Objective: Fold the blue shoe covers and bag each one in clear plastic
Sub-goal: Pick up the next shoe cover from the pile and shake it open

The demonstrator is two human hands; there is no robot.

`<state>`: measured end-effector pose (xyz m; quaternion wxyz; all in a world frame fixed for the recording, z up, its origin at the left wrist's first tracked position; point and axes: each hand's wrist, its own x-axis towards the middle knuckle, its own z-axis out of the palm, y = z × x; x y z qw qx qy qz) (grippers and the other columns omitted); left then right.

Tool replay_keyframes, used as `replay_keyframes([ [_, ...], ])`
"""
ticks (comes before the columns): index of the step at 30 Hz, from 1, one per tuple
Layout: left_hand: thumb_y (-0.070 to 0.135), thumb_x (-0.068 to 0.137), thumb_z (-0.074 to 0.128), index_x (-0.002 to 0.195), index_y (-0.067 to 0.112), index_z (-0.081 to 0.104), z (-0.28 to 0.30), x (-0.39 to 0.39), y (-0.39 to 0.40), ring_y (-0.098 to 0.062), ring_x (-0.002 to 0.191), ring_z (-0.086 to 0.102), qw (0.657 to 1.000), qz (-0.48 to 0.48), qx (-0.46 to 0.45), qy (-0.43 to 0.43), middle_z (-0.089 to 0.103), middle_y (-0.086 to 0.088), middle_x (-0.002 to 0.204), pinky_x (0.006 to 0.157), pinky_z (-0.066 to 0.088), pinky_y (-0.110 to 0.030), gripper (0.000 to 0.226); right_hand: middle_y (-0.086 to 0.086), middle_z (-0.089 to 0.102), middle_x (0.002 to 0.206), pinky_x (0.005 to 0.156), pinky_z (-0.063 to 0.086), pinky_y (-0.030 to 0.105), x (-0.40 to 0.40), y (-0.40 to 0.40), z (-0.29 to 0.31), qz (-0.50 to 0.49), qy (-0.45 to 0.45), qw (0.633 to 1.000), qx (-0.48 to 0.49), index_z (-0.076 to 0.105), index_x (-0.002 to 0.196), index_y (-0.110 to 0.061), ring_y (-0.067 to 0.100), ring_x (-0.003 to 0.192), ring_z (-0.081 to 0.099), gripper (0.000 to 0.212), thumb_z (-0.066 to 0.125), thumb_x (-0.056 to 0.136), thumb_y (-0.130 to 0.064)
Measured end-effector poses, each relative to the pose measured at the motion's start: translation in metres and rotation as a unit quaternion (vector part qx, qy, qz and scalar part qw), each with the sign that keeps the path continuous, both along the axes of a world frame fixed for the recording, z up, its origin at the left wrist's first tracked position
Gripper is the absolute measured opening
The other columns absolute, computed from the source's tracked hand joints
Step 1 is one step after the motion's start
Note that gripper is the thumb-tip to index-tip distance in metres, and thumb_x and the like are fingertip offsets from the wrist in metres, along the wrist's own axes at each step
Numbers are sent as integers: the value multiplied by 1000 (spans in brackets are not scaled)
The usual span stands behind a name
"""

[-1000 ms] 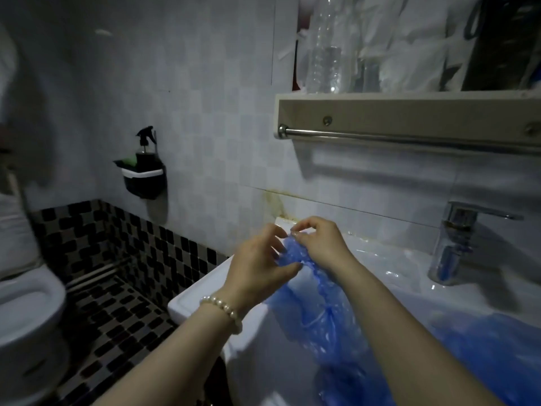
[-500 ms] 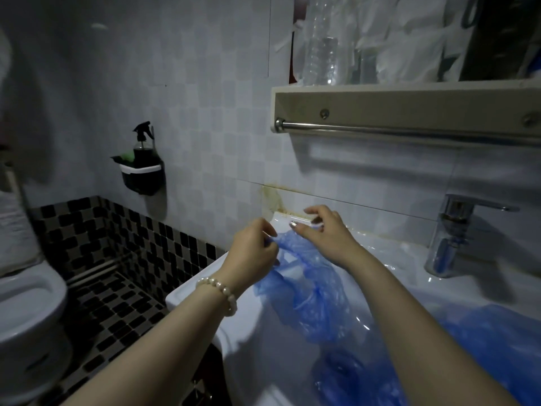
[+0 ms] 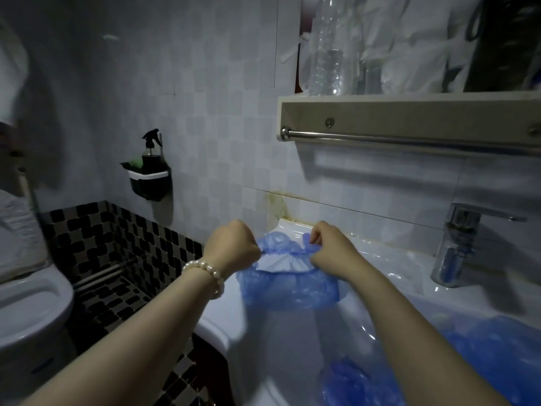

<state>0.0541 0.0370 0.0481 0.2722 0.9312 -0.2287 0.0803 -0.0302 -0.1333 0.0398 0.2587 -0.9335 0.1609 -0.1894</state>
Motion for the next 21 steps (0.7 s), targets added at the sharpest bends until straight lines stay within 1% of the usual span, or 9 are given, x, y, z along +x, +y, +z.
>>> replay_keyframes([
  [3, 9, 73, 62, 69, 3, 72, 4, 13, 7, -25, 62, 59, 999, 14, -44, 28, 67, -13, 65, 57, 48, -31, 13, 15, 61, 94, 75, 50, 35, -11, -11, 10, 105, -111, 945, 288, 48, 68, -13, 25, 87, 57, 36, 53, 71, 23],
  [5, 5, 73, 61, 73, 0, 74, 8, 18, 8, -23, 61, 54, 992, -2, -98, 83, 69, -17, 69, 61, 49, -32, 14, 9, 63, 88, 77, 51, 37, -17, -11, 13, 160, -156, 901, 372, 50, 58, -8, 25, 89, 59, 39, 50, 69, 30],
  [6, 2, 73, 60, 76, -3, 74, 9, 19, 9, -24, 61, 55, 988, -11, -115, 103, 69, -19, 70, 65, 53, -35, 15, 6, 63, 87, 78, 51, 35, -18, -10, 15, 169, -166, 899, 367, 53, 53, -8, 22, 90, 60, 42, 47, 69, 31],
  [8, 0, 71, 61, 75, -2, 74, 10, 18, 11, -26, 62, 62, 990, -21, -107, 91, 69, -18, 68, 68, 57, -38, 13, 1, 62, 88, 80, 46, 30, -14, -8, 14, 155, -170, 930, 288, 62, 47, -13, 16, 89, 58, 46, 48, 69, 26],
  [11, 2, 73, 61, 74, 10, 63, 8, 11, 17, -27, 71, 60, 998, -23, -1, -66, 64, -7, 71, 57, 44, -32, 8, -6, 55, 96, 87, 37, 27, -7, -4, 9, 35, -138, 990, -9, 73, 65, -17, 15, 100, 51, 19, 65, 75, -4],
  [14, -1, 61, 67, 71, 16, 44, -5, 9, 21, -36, 62, 58, 942, -87, 94, -310, 59, -8, 66, 47, 31, -31, 30, -7, 51, 114, 99, 21, 32, -9, -6, 1, -80, -54, 962, -256, 75, 92, -25, 18, 114, 39, 20, 58, 82, -21],
  [16, 0, 37, 77, 62, 14, 47, -11, 4, 28, -31, 41, 52, 891, -132, 170, -399, 52, -4, 53, 38, 22, -25, 41, -4, 49, 125, 108, 15, 40, -12, -9, -1, -125, -5, 945, -302, 72, 102, -26, 21, 119, 35, 26, 54, 83, -21],
  [18, 1, 32, 80, 56, 15, 52, -15, 8, 35, -26, 37, 48, 862, -171, 212, -428, 50, -2, 53, 36, 20, -22, 39, -3, 48, 126, 111, 13, 46, -15, -11, -1, -173, 37, 931, -321, 69, 106, -24, 23, 122, 34, 27, 53, 85, -23],
  [21, 5, 51, 77, 61, 17, 64, -9, 2, 40, -23, 64, 56, 862, -194, 268, -383, 55, 0, 77, 42, 31, -27, 21, -3, 51, 121, 107, 20, 44, -15, -9, 4, -188, 104, 911, -352, 65, 109, -24, 23, 120, 37, 29, 54, 83, -25],
])
